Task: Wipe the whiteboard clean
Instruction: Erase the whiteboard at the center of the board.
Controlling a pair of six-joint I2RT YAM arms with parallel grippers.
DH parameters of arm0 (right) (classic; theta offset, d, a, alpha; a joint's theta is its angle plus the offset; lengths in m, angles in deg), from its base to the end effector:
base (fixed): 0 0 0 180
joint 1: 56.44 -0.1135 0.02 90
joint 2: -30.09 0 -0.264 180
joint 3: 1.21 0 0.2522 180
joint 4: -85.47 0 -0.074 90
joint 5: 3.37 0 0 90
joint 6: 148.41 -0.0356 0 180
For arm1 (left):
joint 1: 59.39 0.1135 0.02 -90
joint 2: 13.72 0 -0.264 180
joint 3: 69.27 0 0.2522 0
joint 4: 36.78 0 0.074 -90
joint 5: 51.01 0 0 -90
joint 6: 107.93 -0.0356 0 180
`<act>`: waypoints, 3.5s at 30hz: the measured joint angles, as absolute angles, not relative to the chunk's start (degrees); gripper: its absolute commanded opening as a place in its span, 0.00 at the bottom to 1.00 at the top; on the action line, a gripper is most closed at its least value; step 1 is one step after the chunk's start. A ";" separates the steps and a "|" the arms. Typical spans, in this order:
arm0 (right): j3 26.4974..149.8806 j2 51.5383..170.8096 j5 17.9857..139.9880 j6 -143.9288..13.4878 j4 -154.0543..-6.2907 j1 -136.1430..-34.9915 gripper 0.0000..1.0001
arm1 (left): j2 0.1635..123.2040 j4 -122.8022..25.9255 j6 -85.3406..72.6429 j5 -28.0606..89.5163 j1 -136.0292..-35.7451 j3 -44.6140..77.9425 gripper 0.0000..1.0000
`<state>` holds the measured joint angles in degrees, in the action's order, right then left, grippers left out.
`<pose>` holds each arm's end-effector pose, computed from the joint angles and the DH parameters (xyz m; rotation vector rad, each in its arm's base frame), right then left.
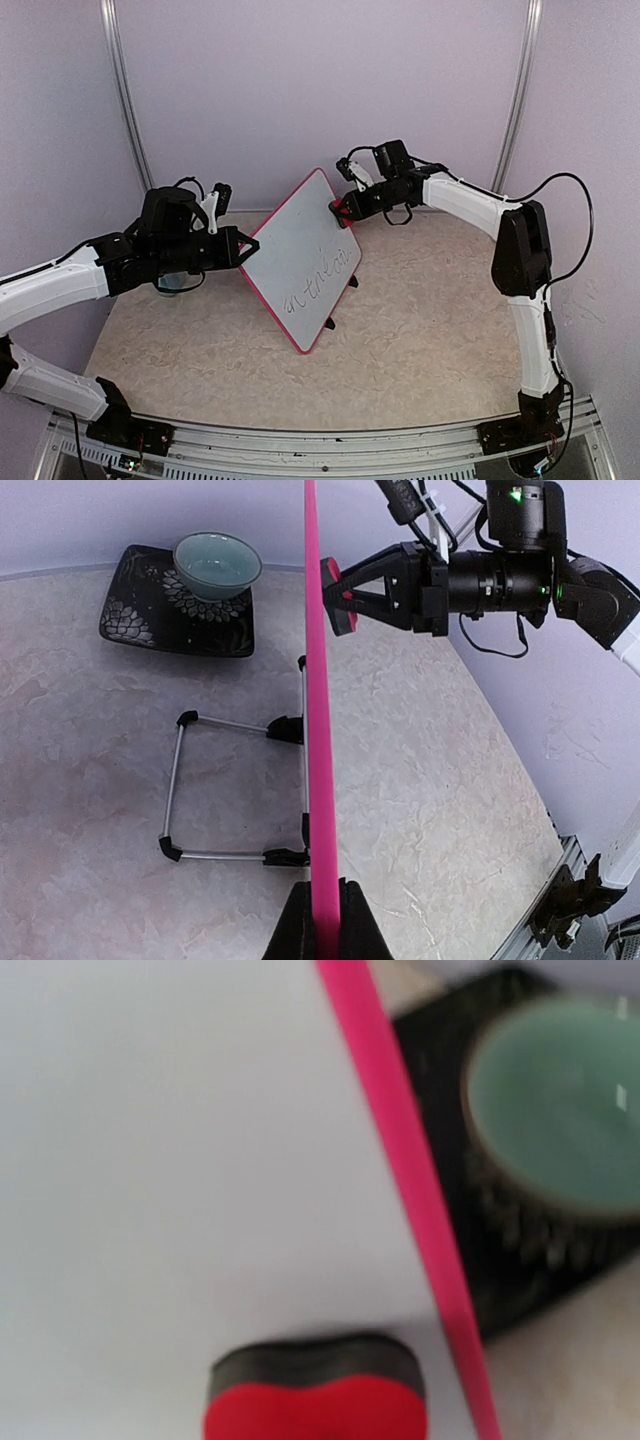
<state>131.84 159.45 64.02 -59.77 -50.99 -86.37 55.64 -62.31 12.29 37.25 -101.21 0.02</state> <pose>0.4448 0.2719 0.2654 -0.7754 2.1740 0.7324 0.2064 -0.1862 0.3129 0.2341 2.1046 -0.8101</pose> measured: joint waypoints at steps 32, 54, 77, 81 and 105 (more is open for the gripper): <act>110.46 151.48 54.79 -61.56 -74.66 -91.79 0.02 | 55.92 -62.97 13.47 39.17 -101.12 0.04 0.00; 103.88 151.30 63.65 -71.31 -95.40 -89.96 0.03 | 55.97 -62.18 12.44 37.93 -101.10 0.04 0.00; 97.13 146.14 60.50 -70.74 -105.54 -101.91 0.02 | 55.97 -63.03 13.56 39.39 -101.08 0.04 0.00; 97.11 146.27 60.76 -71.86 -106.02 -101.96 0.02 | 55.95 -63.08 13.47 39.55 -101.06 0.04 0.00; 92.37 150.32 63.97 -80.78 -107.18 -91.51 0.02 | 55.86 -62.81 13.34 39.15 -101.06 0.02 0.00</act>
